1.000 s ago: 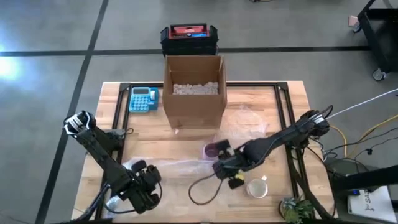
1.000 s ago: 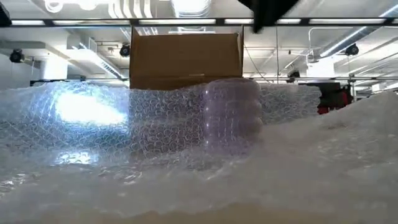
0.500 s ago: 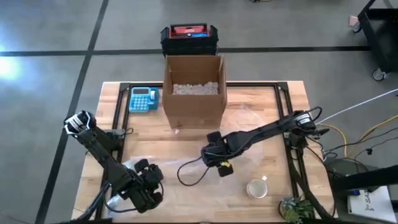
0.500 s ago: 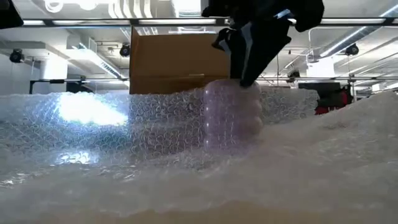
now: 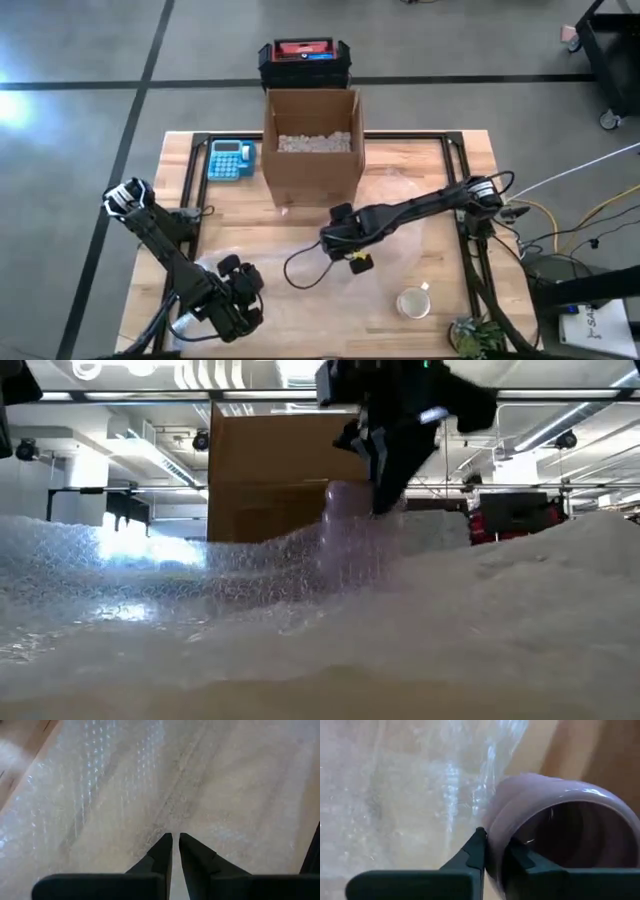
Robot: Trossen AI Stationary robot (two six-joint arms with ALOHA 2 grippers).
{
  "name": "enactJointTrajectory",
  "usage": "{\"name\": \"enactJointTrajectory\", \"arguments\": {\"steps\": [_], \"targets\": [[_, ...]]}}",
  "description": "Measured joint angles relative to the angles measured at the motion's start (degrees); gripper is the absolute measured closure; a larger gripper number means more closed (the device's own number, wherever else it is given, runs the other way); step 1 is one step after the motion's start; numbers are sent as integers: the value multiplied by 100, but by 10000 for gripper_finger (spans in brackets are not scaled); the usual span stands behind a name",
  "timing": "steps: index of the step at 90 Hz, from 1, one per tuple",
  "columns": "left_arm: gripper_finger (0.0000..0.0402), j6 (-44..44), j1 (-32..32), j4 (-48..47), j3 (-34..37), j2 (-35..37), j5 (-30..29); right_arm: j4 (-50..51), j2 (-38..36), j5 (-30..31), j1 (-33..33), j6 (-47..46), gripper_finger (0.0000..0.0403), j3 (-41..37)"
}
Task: Wrap mug
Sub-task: Prepare the transparent bubble wrap to wrap the purple mug
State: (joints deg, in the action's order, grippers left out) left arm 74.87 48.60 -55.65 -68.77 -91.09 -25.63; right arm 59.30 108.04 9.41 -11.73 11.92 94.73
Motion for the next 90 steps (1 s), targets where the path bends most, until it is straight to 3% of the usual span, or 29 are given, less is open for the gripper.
{"name": "enactJointTrajectory", "arguments": {"steps": [17, 33, 47, 63, 75, 90], "targets": [[381, -2, -7, 3, 2, -2, 0, 440, -126, -154, -111, 7, 396, 908], [381, -46, -7, 8, -19, 0, 6, -886, 125, -1478, -536, -233, 394, 1181], [381, -160, -7, 1, -251, 8, 63, -1088, 875, -1322, -825, -311, 394, 1337], [381, -364, -7, -137, -637, 27, 76, -1257, 1664, -1013, -775, -363, 394, 2086], [381, -515, -7, -254, -833, 31, 73, -1193, 2218, -1368, -700, -425, 394, 2537], [381, -682, -4, -239, -924, 33, 72, -1253, 2538, -1388, -660, -480, 390, 2890]]}}
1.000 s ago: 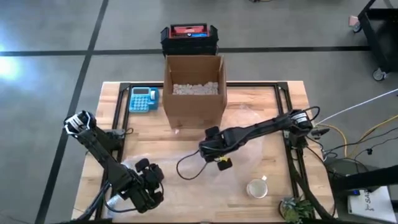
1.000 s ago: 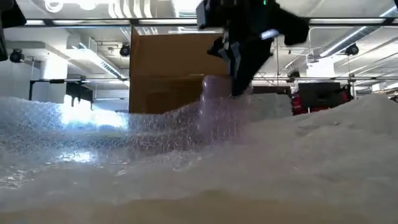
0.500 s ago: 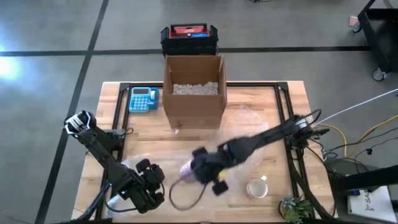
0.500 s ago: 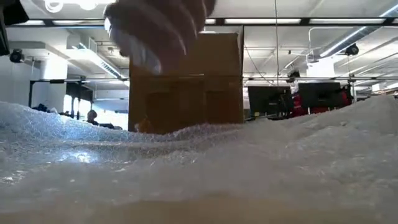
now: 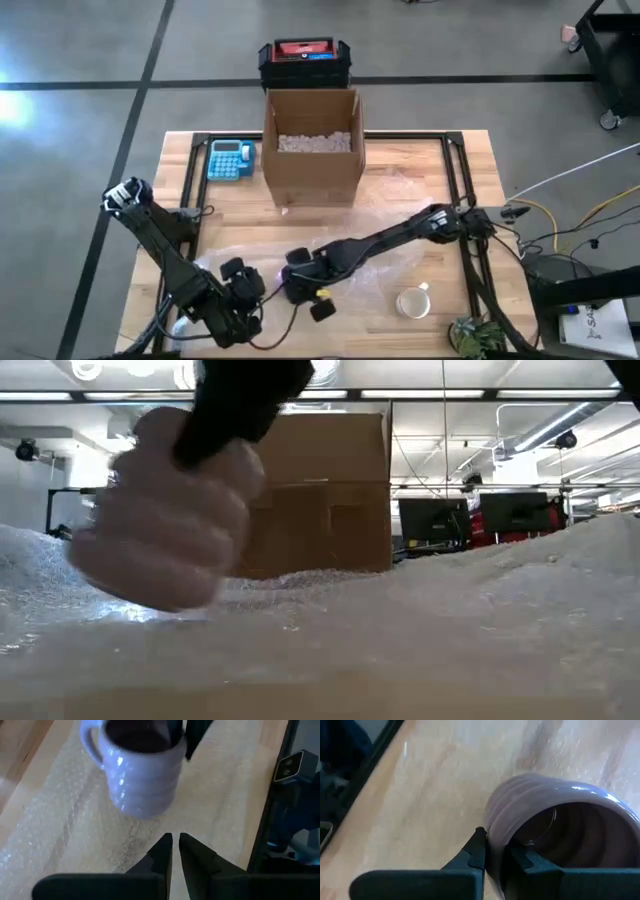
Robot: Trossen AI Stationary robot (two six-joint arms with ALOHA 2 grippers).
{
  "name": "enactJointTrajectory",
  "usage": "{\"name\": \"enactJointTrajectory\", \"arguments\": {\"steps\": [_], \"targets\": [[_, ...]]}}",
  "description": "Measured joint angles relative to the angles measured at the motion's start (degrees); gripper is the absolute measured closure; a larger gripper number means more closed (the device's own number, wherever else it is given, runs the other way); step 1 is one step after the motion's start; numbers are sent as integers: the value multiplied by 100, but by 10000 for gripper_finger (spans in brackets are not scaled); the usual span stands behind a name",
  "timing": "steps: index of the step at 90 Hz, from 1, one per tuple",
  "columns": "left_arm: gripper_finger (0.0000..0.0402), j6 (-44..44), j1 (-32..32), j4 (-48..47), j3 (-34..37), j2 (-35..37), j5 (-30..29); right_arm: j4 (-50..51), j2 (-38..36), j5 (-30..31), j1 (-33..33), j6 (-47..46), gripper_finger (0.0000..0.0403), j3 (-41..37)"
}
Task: Wrap mug
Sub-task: Prepare the transparent bubble wrap to wrap the purple mug, then wrap the purple mug with transparent bubble wrap
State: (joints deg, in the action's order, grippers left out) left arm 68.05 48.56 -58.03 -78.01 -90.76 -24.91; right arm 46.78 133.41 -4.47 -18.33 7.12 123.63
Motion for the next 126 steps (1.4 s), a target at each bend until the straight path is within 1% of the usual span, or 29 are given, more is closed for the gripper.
{"name": "enactJointTrajectory", "arguments": {"steps": [5, 10, 22, 27, 34, 41, 49, 57, 63, 68, 73, 84, 93, 105, 115, 121, 126], "targets": [[381, -4, 0, -16, -4, 0, 2, 50, 65, 13, 0, -33, 380, 7], [381, -4, 0, -9, -5, 1, 2, -2, 97, 3, 0, -68, 361, 7], [381, -5, 0, -6, -7, 7, 4, -39, 97, -13, 0, -47, 302, 93], [381, -4, 0, -7, -7, 18, 26, 138, 92, -26, 16, -7, 276, 249], [381, 50, 0, -3, -7, 29, 35, 826, -14, -45, 36, 98, 244, 575], [381, 112, 0, -2, -7, 31, 37, 1959, -221, -59, 44, 154, 221, 919], [381, 132, 0, -4, -7, 32, 38, 2980, -543, -293, 38, 76, 203, 976], [381, 144, -1, 2, -7, 33, 39, 3640, -880, -391, -22, -258, 193, 623], [381, 147, -1, 10, -7, 33, 37, 3814, -1185, -345, -111, -470, 191, 37], [381, 147, -2, 11, -7, 31, 37, 3687, -1479, -192, -187, -629, 192, -603], [381, 147, -1, 16, -7, 25, 37, 3313, -1796, 7, -265, -836, 195, -1316], [381, 147, -1, 37, -6, 20, -10, 2018, -2358, 145, -384, -1405, 205, -2890], [381, 147, -2, 42, 4, 15, -14, 1044, -2563, 151, -450, -1704, 216, -3818], [381, 147, -2, 57, 4, 11, -68, 431, -2515, 155, -468, -1860, 231, -4546], [381, 147, -2, 137, 4, 11, -74, -8, -2416, 158, -468, -1846, 246, -4918], [381, 147, -2, 164, 4, 10, -117, -107, -2399, 203, -468, -1791, 265, -4964], [381, 148, -2, 167, 6, 9, -141, -118, -2414, 302, -481, -1753, 293, -4939]]}}
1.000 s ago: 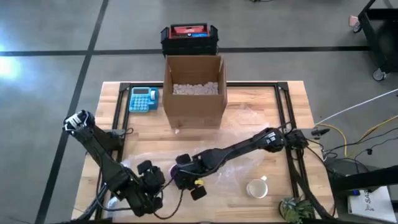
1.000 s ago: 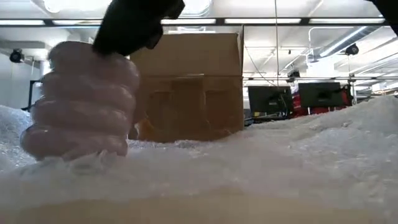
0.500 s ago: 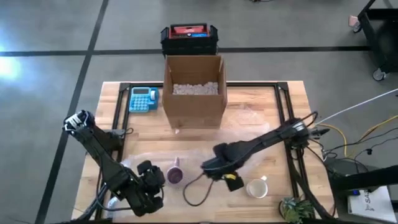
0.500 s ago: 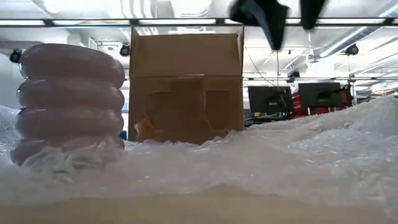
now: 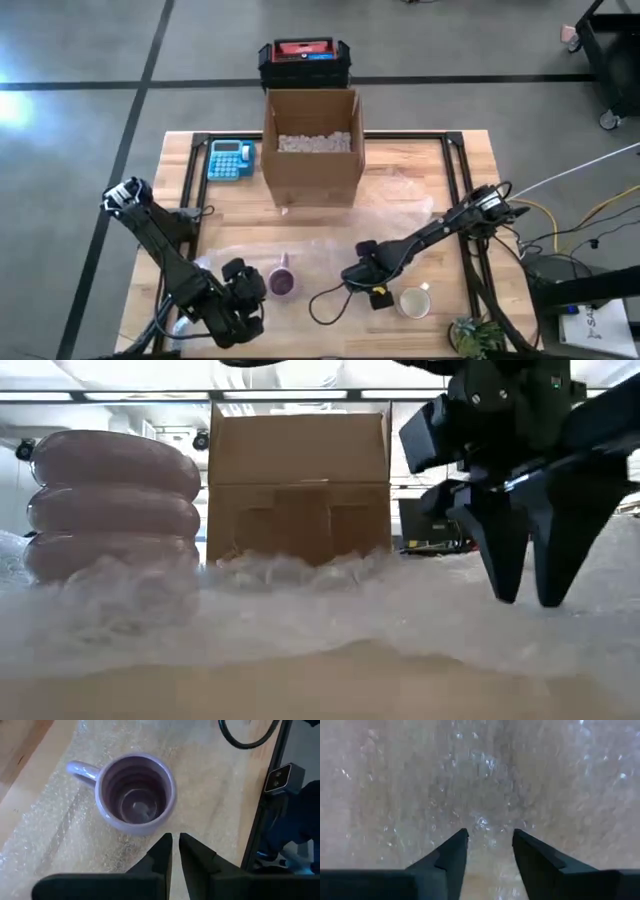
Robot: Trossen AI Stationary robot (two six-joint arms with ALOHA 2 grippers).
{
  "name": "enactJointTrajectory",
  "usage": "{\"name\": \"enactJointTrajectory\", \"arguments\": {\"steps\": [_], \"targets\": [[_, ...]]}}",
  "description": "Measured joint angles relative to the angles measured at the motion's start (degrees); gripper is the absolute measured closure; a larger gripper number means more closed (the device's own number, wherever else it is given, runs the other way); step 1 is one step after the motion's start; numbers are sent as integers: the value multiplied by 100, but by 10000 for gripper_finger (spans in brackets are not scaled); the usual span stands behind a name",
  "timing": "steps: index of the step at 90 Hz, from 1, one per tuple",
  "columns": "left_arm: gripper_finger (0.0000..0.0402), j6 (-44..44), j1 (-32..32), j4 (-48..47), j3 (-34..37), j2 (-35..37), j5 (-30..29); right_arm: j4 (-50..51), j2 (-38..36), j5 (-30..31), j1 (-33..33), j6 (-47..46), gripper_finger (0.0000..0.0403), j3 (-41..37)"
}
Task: Wrap mug
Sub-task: Wrap the purple mug with transparent bubble wrap
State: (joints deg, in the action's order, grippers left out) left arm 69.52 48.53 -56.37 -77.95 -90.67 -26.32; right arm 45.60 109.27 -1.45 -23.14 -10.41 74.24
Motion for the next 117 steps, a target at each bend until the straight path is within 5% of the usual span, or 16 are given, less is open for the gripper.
{"name": "enactJointTrajectory", "arguments": {"steps": [14, 38, 52, 79, 91, 102, 117], "targets": [[381, 1, 0, 10, 2, 0, -54, 3, -142, 15, 0, 261, 389, 139], [381, 1, 0, 30, 4, -2, -171, 196, -240, -5, 0, 246, 400, 323], [381, 1, 0, 84, 7, -2, -171, 209, -240, -197, -62, -123, 362, 114], [381, -21, -2, 110, 9, -2, -185, -192, -232, 63, -48, -376, 225, -333], [381, -23, 0, 113, 9, -2, -233, -666, -229, 240, -48, -280, 207, -593], [381, -23, -2, 130, 9, -2, -282, -669, -229, 355, -48, -163, 249, -649], [381, -23, -1, 134, 9, -2, -322, -670, -229, 354, -48, 43, 379, -647]]}}
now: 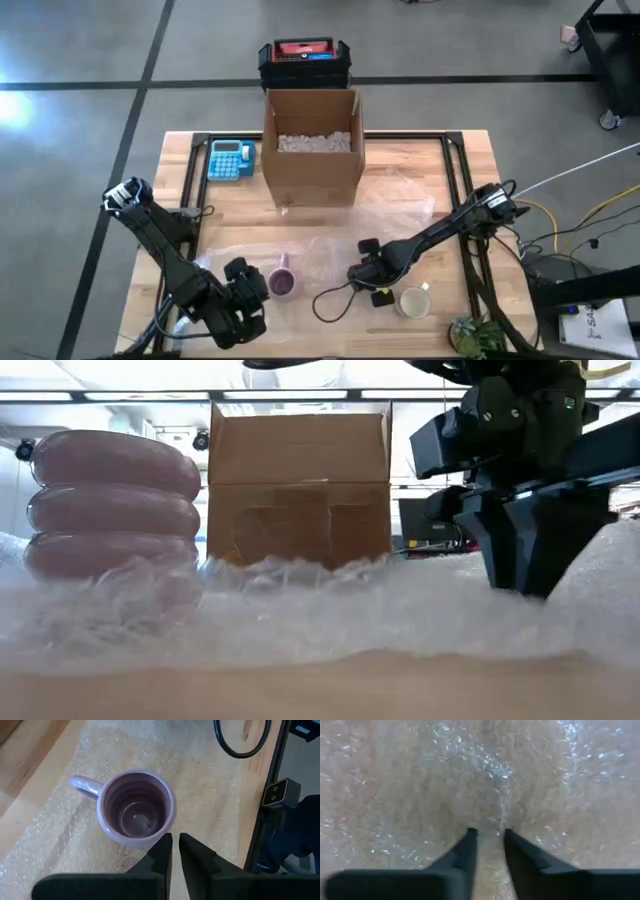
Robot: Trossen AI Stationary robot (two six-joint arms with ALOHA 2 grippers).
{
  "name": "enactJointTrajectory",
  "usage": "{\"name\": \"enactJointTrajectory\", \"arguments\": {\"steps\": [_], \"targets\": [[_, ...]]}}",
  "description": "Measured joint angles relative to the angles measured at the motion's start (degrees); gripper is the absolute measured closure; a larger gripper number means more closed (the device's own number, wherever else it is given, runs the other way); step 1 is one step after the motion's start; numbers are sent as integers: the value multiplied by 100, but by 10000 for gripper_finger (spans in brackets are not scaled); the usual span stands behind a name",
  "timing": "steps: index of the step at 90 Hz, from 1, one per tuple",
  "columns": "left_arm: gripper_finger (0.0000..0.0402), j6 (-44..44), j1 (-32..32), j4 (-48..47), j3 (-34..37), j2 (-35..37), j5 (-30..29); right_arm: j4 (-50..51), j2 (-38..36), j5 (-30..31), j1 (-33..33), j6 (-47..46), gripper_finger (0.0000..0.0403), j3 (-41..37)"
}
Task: Wrap mug
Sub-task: Wrap the purple mug with transparent bubble wrap
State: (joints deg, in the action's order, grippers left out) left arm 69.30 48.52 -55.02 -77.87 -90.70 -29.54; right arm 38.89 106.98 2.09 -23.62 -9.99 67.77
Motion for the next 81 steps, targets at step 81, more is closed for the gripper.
{"name": "enactJointTrajectory", "arguments": {"steps": [81], "targets": [[381, 536, 4, 97, 295, -251, -400, -3852, -16, -43, 241, 1530, 401, 1539]]}}
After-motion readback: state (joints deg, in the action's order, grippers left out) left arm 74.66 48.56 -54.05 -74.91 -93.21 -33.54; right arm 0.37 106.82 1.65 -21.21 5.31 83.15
